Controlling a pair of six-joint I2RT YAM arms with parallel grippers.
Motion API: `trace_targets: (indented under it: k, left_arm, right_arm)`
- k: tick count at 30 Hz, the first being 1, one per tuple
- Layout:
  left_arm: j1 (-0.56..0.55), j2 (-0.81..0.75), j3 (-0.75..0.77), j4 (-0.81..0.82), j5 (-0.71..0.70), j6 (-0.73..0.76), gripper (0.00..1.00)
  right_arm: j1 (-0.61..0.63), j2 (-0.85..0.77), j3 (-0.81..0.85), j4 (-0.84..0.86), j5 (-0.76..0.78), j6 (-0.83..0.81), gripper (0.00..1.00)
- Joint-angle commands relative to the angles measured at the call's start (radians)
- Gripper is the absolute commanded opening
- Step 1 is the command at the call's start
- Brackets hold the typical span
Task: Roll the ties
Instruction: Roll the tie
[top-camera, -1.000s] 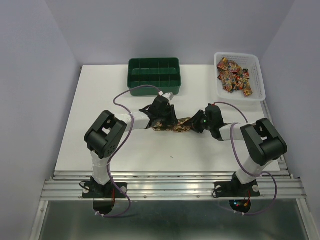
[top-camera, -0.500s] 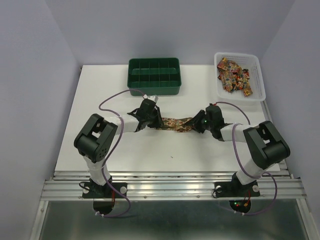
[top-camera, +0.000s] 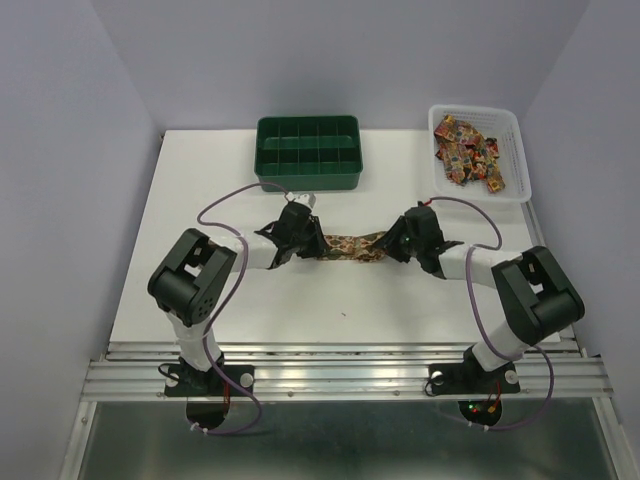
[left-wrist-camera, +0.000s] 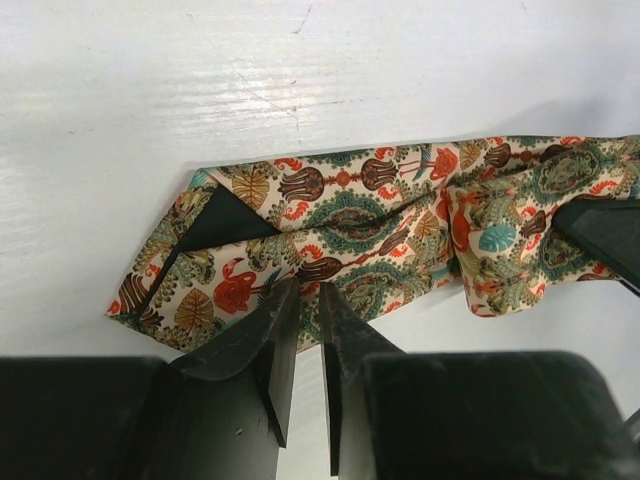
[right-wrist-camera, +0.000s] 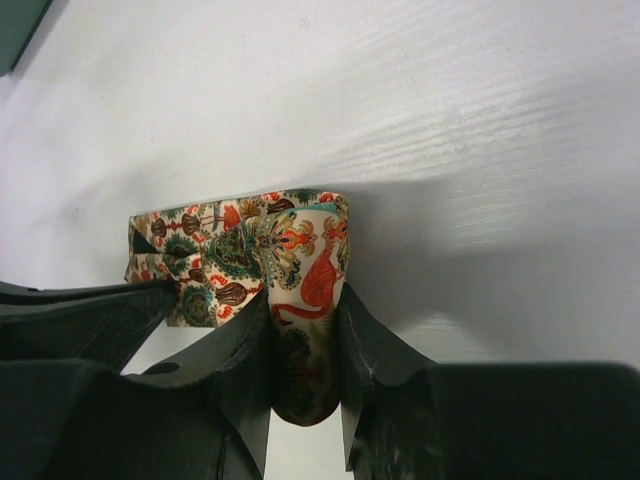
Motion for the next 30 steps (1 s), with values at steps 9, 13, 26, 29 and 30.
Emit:
trace_targets:
  k: [9, 13, 26, 29, 30]
  left_arm:
    - [-0.039, -0.055, -0.082, 0.007, 0.028, -0.043, 0.25]
    - [-0.040, -0.084, -0.085, -0.002, 0.021, -0.046, 0.25]
    - [-0.016, -0.190, -0.104, -0.059, -0.042, -0.037, 0.28]
    - [-0.003, -0.183, -0.088, -0.063, -0.042, -0.026, 0.28]
    - [0.001, -0.178, -0.084, -0.065, -0.036, -0.023, 0.28]
  right_arm:
    - [0.118, -0.034, 0.148, -0.183, 0.366, -0.125, 0.19]
    - [0.170, -0.012, 0.195, -0.265, 0.468, -0.161, 0.18]
    - [0.284, 0.066, 0.349, -0.445, 0.686, -0.321, 0.18]
    - [0.302, 0.104, 0.401, -0.484, 0.718, -0.330, 0.18]
    - [0.308, 0.114, 0.409, -0.490, 0.738, -0.332, 0.18]
